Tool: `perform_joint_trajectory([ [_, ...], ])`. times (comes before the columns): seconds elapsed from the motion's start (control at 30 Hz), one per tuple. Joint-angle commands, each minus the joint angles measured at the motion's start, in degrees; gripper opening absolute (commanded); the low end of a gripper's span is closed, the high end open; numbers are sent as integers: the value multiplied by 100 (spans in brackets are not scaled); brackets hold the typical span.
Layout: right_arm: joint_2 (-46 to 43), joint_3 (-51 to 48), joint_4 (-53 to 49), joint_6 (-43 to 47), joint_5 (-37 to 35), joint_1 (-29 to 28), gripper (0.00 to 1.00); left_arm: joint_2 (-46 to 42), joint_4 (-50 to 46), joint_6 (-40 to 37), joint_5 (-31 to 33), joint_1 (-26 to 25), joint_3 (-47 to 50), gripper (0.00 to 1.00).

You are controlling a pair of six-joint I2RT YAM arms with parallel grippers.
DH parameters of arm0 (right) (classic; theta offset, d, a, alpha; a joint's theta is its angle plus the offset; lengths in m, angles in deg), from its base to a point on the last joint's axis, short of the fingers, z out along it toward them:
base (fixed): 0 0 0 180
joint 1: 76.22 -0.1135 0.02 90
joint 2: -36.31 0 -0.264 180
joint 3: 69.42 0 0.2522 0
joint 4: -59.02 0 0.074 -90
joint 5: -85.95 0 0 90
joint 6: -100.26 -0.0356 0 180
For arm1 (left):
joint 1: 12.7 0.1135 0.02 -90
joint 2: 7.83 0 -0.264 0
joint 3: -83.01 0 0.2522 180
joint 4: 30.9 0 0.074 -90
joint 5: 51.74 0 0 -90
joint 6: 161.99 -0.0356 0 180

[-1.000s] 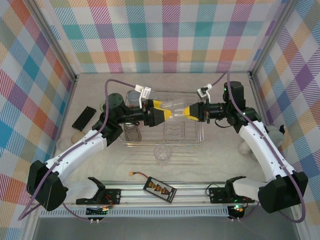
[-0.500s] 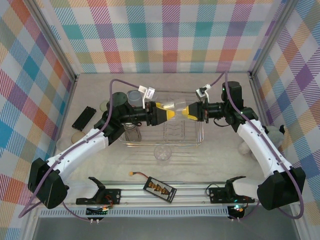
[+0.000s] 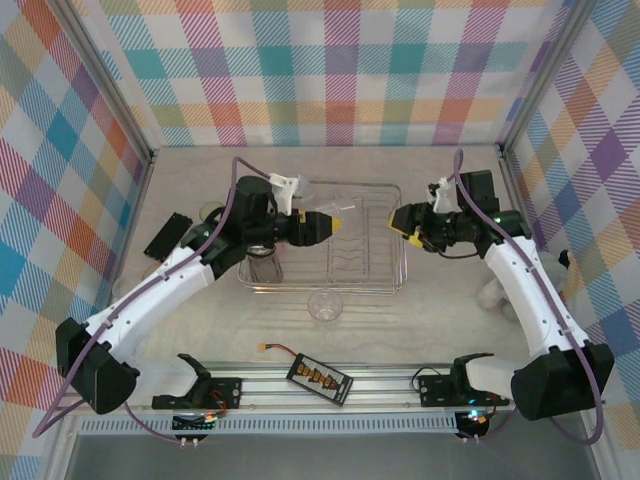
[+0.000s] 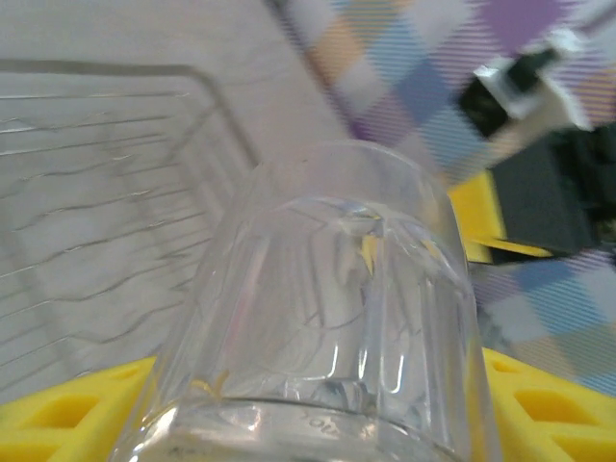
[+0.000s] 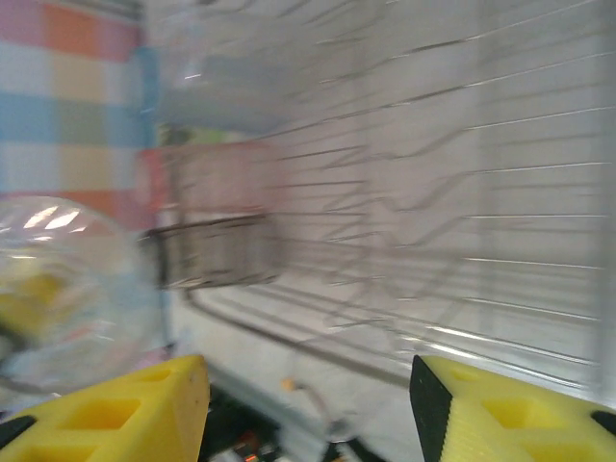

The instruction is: Load the cups into the dish rack

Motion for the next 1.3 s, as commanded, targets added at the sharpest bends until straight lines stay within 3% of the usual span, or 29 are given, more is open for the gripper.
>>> perform_joint_trajectory([
  [0.0, -346, -72, -715, 644, -1005, 62, 60, 358, -2053, -396, 1178, -32, -886, 34],
  [0.23, -284, -128, -533, 628, -502, 130, 59, 1245, -3098, -285, 1933, -32, -1808, 34],
  [0.7, -389, -84, -812, 968, -623, 138, 58, 3336, -4722, -703, 2554, -32, -3664, 32],
  [1.27, -345, -21, -962, 1080, -719, 138, 58, 4372, -4746, -1073, 2744, 3, -4028, 38],
])
